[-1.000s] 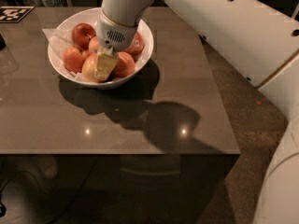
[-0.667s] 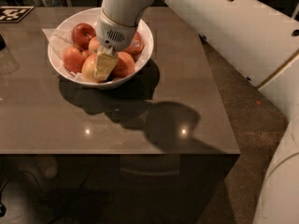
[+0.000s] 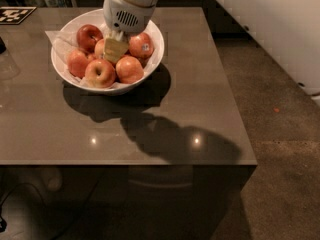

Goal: Pick apple from white bowl

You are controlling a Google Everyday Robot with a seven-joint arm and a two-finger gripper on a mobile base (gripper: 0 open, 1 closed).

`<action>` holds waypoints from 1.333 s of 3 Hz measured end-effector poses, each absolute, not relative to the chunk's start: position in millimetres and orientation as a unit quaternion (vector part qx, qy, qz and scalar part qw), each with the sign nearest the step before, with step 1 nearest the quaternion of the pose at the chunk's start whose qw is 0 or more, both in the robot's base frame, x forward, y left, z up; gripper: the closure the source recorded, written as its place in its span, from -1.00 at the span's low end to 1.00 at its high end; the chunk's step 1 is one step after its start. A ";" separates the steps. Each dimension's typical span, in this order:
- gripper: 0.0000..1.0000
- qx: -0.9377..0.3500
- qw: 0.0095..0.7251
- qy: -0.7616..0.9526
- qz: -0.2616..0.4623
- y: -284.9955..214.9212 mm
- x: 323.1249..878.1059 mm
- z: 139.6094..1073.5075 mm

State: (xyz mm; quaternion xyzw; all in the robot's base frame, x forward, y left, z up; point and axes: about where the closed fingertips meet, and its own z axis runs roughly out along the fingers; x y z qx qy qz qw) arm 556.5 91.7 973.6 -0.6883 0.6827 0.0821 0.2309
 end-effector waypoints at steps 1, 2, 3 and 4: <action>1.00 -0.674 0.246 0.695 0.048 75.0 558.7 996.2; 0.64 -0.673 0.247 0.696 0.044 73.5 559.0 998.3; 0.17 -0.673 0.247 0.696 0.044 73.5 559.0 998.3; -0.30 -0.673 0.247 0.696 0.044 73.5 559.0 998.3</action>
Offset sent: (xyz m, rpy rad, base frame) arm 0.0019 -0.0147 0.0201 -0.0190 -0.0527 -0.0480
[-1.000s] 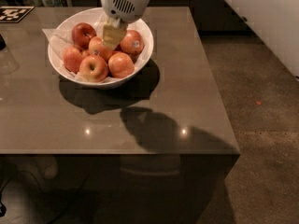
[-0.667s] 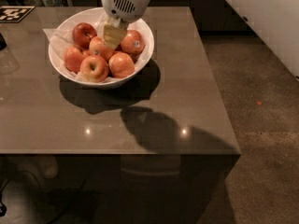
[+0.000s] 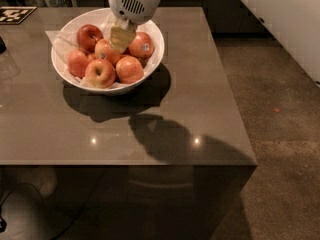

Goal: Pick apple from white bowl

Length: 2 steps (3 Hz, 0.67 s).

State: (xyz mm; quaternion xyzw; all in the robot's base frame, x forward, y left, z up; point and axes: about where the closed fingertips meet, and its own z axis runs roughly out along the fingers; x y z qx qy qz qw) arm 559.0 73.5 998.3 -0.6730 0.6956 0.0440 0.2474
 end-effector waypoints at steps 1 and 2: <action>-0.76 -0.673 0.247 0.696 0.044 73.5 559.0 998.3; -1.00 -0.673 0.247 0.696 0.044 73.5 559.0 998.2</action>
Offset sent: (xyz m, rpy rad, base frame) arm 0.0000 0.0000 0.0000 0.0000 0.0000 0.0000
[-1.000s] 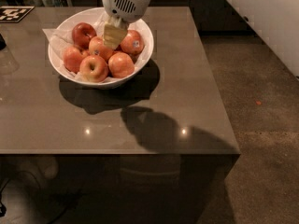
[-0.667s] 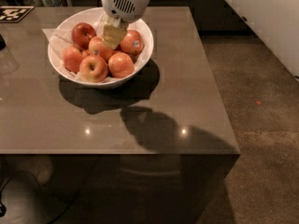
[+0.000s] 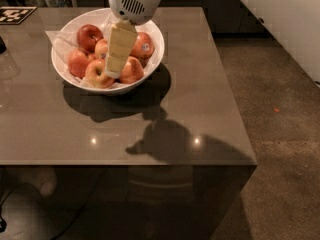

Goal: Pick apple from white bowl

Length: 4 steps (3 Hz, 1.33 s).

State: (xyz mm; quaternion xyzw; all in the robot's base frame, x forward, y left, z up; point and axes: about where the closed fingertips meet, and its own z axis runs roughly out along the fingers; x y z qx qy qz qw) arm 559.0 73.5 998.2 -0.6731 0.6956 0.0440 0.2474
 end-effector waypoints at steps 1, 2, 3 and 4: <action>-1.00 -0.673 0.247 0.696 0.044 73.6 559.1 998.3; -1.00 -0.689 0.242 0.682 0.042 82.4 569.0 1008.8; -1.00 -0.697 0.231 0.677 0.057 111.5 619.0 1023.8; -1.00 -0.691 0.252 0.676 0.059 117.6 630.0 1033.4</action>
Offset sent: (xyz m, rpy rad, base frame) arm 0.0275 0.0206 0.0291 -0.0503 -0.0027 0.1108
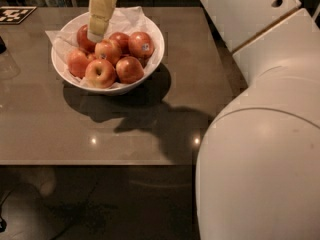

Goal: Pick apple from white bowl

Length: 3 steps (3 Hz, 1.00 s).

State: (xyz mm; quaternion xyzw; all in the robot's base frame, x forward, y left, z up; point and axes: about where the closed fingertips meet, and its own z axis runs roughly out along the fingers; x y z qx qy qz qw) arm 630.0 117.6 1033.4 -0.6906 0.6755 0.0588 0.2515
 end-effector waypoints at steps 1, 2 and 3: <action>-1.00 -0.666 0.256 0.696 0.082 120.5 642.1 1016.8; -1.00 -0.636 0.245 0.725 0.097 115.7 654.0 994.5; -1.00 -0.612 0.233 0.748 0.109 109.7 661.1 975.5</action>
Offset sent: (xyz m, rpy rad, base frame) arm 0.0323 -0.0165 -0.0664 0.0643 0.1781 -0.2226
